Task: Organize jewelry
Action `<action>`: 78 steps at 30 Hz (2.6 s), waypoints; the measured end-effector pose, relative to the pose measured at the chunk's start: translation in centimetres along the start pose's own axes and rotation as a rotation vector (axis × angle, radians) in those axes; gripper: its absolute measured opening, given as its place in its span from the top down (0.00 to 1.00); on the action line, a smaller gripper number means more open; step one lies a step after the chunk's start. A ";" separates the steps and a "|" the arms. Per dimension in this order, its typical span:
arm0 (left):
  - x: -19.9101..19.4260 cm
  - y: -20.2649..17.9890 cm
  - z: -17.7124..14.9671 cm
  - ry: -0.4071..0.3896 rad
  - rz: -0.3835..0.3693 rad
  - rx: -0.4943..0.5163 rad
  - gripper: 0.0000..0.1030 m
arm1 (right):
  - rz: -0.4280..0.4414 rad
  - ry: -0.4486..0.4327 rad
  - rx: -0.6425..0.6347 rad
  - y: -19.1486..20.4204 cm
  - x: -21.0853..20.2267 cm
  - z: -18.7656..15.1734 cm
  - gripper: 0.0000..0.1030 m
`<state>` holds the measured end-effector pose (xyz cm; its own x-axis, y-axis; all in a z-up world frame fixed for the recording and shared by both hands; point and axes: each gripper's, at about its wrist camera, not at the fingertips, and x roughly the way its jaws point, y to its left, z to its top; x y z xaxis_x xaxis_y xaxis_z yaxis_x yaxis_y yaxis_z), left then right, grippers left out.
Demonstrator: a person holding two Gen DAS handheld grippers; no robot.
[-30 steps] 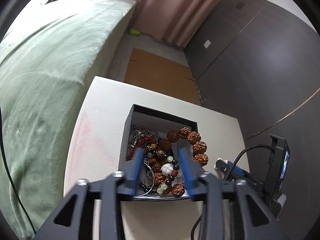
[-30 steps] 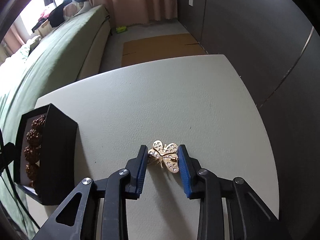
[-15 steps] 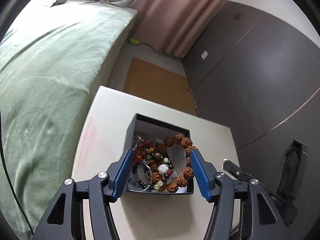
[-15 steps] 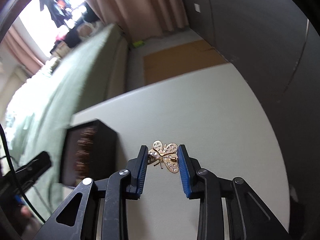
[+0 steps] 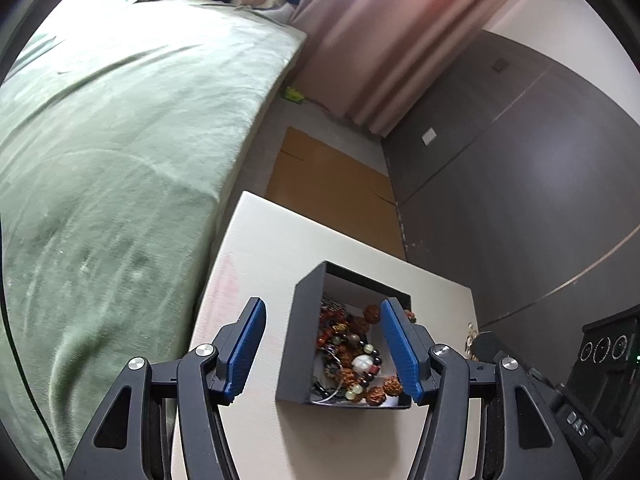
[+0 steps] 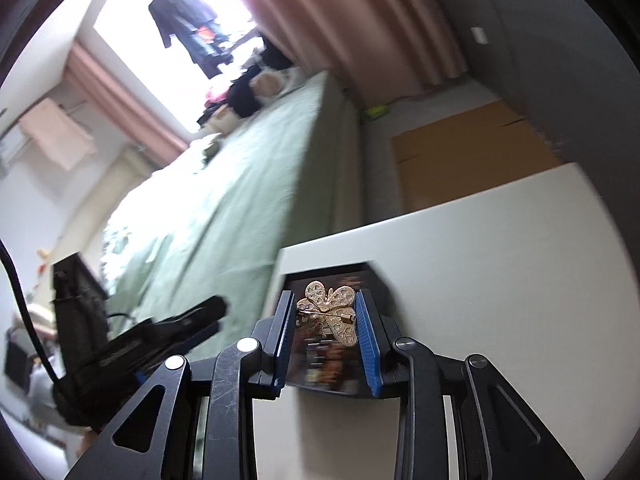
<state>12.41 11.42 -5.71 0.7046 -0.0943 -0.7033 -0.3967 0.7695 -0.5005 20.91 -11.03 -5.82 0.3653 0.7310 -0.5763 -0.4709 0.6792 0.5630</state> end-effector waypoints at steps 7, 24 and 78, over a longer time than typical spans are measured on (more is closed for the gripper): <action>-0.5 -0.5 -0.5 0.005 0.002 0.019 0.41 | -0.005 0.052 -0.023 1.3 1.7 -0.2 0.42; -2.3 -6.5 -4.7 -0.059 0.048 0.193 0.13 | -0.227 -0.055 0.058 -3.3 -7.1 -0.9 0.22; -9.4 -12.2 -12.8 -0.227 0.106 0.429 0.01 | -0.342 -0.097 -0.076 -2.8 -17.4 -5.2 0.00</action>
<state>3.09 -5.14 0.57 0.8025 0.1016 -0.5879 -0.2286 0.9625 -0.1458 11.68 -26.03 -0.47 0.5851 0.4678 -0.6624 -0.3652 0.8813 0.2998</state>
